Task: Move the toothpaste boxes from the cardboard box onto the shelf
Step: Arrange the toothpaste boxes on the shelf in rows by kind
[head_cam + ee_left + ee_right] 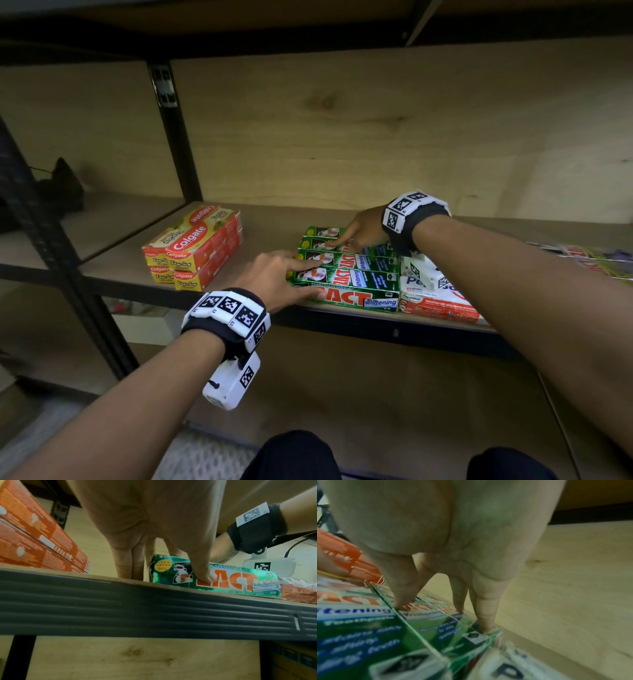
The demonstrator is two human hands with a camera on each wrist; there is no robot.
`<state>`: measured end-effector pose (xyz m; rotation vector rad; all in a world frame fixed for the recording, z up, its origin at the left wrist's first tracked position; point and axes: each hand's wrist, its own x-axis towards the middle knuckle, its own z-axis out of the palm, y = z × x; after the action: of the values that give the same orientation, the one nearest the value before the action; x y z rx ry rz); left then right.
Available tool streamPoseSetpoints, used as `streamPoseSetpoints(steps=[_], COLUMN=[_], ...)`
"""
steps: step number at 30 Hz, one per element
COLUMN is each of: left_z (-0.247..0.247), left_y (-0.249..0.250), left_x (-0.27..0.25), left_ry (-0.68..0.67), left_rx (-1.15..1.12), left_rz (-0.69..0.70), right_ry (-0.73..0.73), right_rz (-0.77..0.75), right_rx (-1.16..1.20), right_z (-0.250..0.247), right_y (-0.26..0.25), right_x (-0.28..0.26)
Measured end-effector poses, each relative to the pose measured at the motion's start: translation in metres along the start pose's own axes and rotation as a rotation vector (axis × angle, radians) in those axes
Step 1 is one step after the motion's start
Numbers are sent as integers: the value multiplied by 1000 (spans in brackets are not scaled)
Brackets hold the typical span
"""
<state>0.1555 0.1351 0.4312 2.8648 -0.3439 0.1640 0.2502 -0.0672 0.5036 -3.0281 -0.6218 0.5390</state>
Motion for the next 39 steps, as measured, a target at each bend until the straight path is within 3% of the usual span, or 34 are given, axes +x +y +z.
streamPoseSetpoints(steps=[5, 10, 15, 17, 20, 26, 28, 31, 39], left_z=[-7, -24, -30, -29, -28, -48, -55, -53, -27], left_y=[4, 21, 37, 35, 31, 31, 29, 25, 15], left_x=[2, 2, 10, 12, 11, 26, 48, 88, 128], left_ry=[-25, -67, -151, -154, -152, -224, -208, -201, -410], left_rx=[-16, -13, 165, 192, 201, 68, -5, 56, 50], left_rz=[-7, 25, 73, 87, 111, 83, 43, -25, -62], right_ry=[53, 42, 41, 24, 26, -3, -23, -67, -67], right_rz=[24, 141, 378, 372, 362, 335, 315, 312, 297], right_rx=[101, -7, -193, -130, -124, -228, -259, -245, -210], right_z=[4, 2, 12, 20, 23, 25, 26, 27, 29], right_y=[13, 27, 117, 118, 80, 90, 93, 98, 104], right_x=[-11, -44, -17, -32, -77, -66, -64, -58, -52])
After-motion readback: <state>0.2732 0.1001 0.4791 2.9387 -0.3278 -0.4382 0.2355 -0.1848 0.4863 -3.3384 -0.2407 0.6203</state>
